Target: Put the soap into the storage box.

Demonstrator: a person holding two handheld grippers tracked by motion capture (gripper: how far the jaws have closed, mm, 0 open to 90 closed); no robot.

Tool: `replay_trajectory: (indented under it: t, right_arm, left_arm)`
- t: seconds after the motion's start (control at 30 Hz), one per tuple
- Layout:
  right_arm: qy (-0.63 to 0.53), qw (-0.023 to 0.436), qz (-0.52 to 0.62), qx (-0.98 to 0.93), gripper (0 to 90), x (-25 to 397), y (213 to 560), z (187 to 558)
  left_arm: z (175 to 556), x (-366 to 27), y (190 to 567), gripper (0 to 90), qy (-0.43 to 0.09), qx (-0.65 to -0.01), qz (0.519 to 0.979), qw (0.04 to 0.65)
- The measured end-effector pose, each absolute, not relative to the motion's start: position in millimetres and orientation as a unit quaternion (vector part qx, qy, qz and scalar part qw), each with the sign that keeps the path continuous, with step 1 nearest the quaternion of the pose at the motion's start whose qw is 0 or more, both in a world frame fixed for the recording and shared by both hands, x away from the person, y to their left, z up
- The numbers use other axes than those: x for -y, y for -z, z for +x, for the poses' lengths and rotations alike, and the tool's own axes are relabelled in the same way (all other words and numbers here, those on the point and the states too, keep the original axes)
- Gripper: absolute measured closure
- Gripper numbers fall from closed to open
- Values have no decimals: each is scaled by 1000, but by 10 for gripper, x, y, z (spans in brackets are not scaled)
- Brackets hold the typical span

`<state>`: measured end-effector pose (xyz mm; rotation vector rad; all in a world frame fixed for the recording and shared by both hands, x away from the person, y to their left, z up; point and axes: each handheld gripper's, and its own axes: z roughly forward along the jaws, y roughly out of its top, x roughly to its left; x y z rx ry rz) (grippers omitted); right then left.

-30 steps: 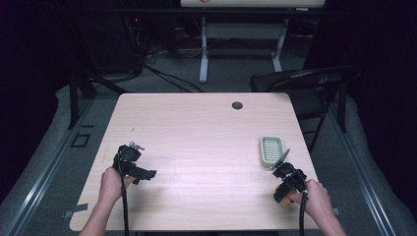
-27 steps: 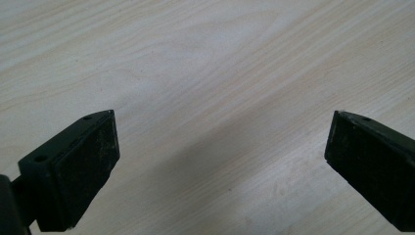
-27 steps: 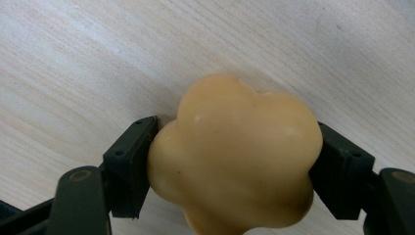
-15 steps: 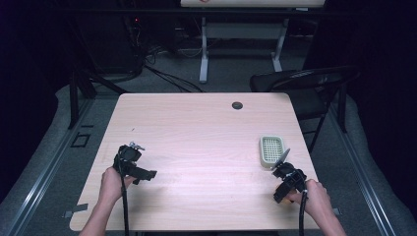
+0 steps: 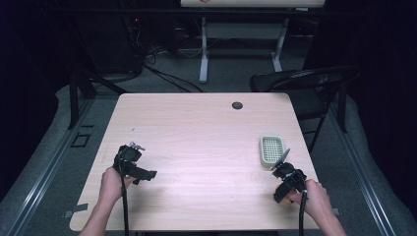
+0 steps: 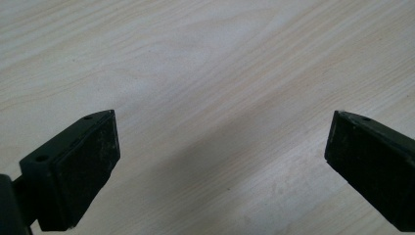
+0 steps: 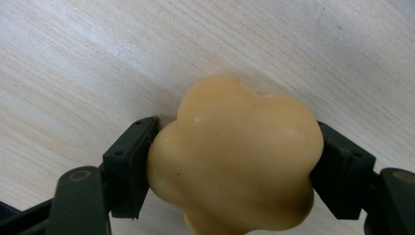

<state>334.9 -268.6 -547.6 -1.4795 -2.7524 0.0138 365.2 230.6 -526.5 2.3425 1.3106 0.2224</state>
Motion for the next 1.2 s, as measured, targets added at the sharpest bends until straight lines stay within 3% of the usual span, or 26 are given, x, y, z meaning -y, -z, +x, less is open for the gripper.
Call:
replay_trajectory:
  t: [1.2]
  right_arm:
    - [20,2,-485,874,268,2791,5149,3466]
  left_arm:
    - [3653,-2308,5262,0,-80,-476,846,226]
